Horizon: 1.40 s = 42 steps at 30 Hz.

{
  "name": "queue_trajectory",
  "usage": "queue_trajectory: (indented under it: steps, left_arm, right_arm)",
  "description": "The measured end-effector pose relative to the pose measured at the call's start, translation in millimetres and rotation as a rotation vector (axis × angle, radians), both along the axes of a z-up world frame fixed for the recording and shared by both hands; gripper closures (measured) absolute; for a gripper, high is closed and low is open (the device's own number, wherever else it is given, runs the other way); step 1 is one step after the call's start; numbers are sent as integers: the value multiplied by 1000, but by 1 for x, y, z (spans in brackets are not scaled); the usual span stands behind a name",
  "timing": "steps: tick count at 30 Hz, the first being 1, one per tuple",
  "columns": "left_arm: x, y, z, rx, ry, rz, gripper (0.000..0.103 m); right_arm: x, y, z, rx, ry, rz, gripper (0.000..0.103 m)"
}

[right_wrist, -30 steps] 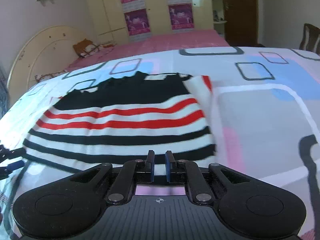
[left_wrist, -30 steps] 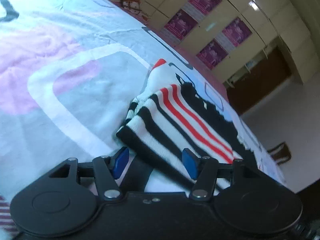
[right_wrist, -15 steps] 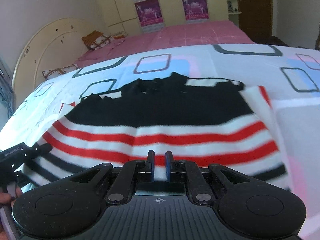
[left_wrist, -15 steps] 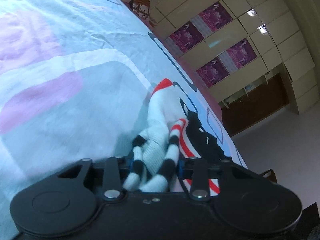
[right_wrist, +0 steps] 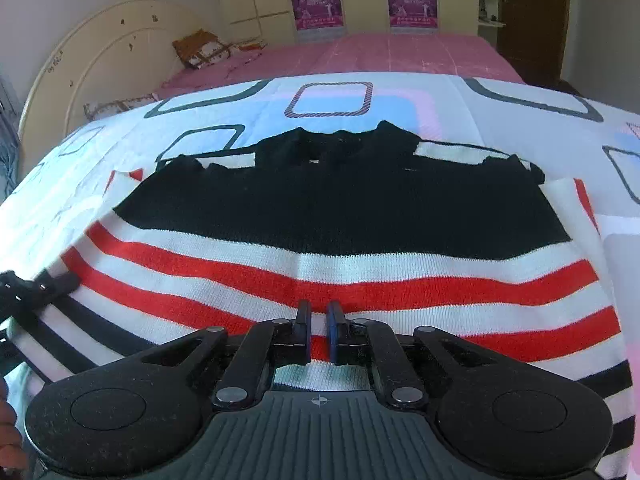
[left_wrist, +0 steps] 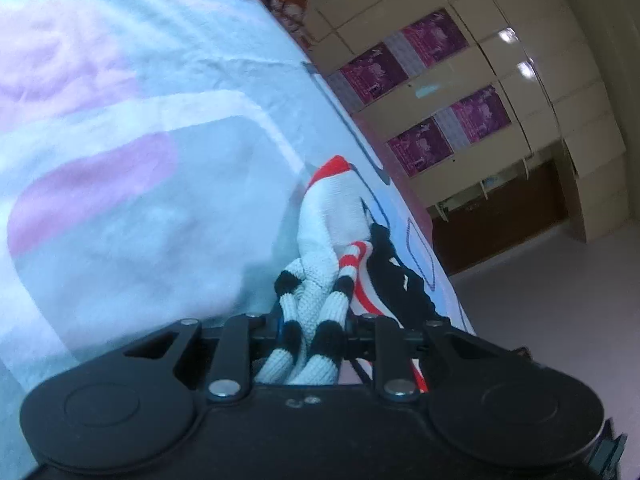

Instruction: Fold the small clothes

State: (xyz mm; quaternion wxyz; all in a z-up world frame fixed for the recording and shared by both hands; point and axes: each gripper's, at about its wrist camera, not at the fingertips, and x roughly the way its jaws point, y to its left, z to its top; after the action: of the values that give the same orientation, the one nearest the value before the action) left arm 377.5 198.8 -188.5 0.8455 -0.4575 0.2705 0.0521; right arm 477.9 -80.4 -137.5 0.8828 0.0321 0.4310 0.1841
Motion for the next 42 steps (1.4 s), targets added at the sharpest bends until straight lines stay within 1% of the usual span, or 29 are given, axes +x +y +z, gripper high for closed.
queue_trajectory:
  steps: [3,5,8,11,15,16,18,19,21,22,24,26,27,28,29,30,31,32,33,34,35,36,37,38,39,41,42]
  left_arm:
    - [0,-7,15,-3,-54,0,81]
    - [3,-20,30,9,-90,-11,82]
    - [8,-52,57,50,-140,-53,82]
    - [17,-91,85,109,-173,-119,83]
    - [31,-155,116,213,-189,-224,83]
    - [34,-168,119,222,-188,-240,83]
    - [40,-202,121,241,-176,-285,83]
    - [44,-220,120,263,-162,-311,83]
    - [53,-255,112,295,-127,-358,83]
    - [58,-273,106,317,-104,-382,83]
    - [70,-303,90,319,-47,-425,83]
    - [81,-332,71,349,14,-474,83]
    - [83,-343,61,365,43,-494,79]
    - [87,-354,53,384,76,-521,61]
    - [88,-361,49,372,99,-564,51]
    - [87,-362,49,341,89,-594,42]
    - [76,-363,58,321,44,-609,43]
    - [69,-359,68,324,1,-621,45]
    - [63,-351,79,341,-34,-622,56]
    - [57,-337,90,368,-60,-594,60]
    - [53,-325,98,389,-78,-561,60]
    - [53,-310,105,424,-85,-524,61]
    - [55,-293,107,478,-74,-491,65]
    - [61,-279,107,514,-47,-469,68]
    - [67,-267,105,528,-20,-447,76]
    - [79,-243,96,519,18,-429,76]
    - [85,-237,90,528,37,-415,76]
  right_arm:
    - [0,-7,-2,27,3,7,96]
    - [0,-11,-2,53,7,13,96]
    - [1,-28,0,143,19,2,96]
    - [0,-61,6,226,-3,-66,95]
    - [-5,-129,15,308,-26,-155,95]
    - [-5,-146,17,327,-29,-176,95]
    - [-6,-181,21,358,-36,-214,95]
    - [-6,-197,22,371,-37,-233,95]
    - [-8,-228,25,404,-36,-269,95]
    - [-8,-242,25,414,-33,-283,95]
    - [-9,-267,26,433,-19,-303,95]
    - [-11,-287,25,456,-4,-319,95]
    - [-14,-297,24,470,5,-325,95]
    - [-16,-305,24,487,17,-319,95]
    - [-18,-311,23,491,31,-322,90]
    - [-19,-316,24,476,37,-336,51]
    - [-22,-320,26,461,20,-345,30]
    - [-25,-323,28,471,-6,-326,22]
    - [-26,-324,30,492,-6,-295,23]
    - [-25,-322,32,509,5,-277,27]
    - [-22,-318,31,525,18,-255,40]
    - [-20,-314,31,542,40,-230,47]
    - [-16,-311,30,560,60,-201,48]
    - [-16,-304,30,574,78,-174,49]
    - [-15,-297,30,579,92,-151,49]
    - [-12,-281,27,585,118,-110,49]
    - [-11,-273,26,583,135,-91,49]
